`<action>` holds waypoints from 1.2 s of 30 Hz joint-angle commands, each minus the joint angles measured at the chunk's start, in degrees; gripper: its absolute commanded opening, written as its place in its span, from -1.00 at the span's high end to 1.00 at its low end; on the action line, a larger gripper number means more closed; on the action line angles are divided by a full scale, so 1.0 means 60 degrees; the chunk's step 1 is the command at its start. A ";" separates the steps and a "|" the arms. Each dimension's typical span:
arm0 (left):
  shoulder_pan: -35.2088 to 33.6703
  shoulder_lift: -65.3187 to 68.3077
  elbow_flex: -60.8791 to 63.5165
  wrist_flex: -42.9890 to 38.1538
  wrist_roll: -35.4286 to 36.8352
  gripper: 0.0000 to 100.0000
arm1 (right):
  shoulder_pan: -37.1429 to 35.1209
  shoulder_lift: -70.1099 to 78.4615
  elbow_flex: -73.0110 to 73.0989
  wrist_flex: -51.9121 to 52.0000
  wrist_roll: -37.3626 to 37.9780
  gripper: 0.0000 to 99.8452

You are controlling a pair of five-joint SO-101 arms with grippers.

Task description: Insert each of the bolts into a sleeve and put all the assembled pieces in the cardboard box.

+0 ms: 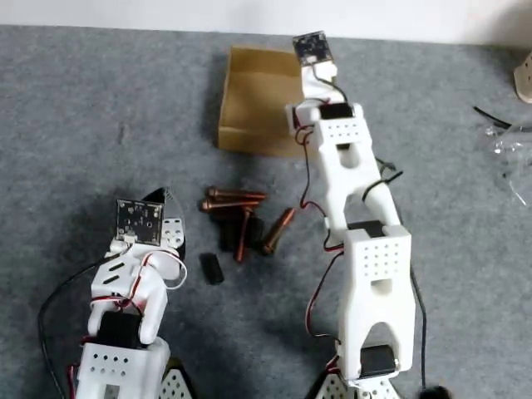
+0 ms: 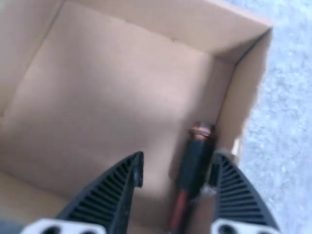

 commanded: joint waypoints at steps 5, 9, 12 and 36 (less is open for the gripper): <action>-0.0022 -0.0037 -0.0066 -0.0205 -0.0073 0.98 | 0.0227 -0.1868 -0.2352 0.3011 -0.1128 0.59; -0.0022 -0.0066 -0.0066 -0.0205 -0.0073 0.98 | -0.0037 -0.2381 -0.3392 0.4799 -0.1128 0.59; -0.0037 -0.0066 -0.0066 -0.0205 -0.0088 0.98 | -0.0242 -0.2601 -0.4110 0.6059 -0.1070 0.59; -0.0081 -0.0081 0.0022 -0.0220 -0.0088 0.98 | -0.2132 -0.6190 -0.2029 0.8667 -0.1128 0.59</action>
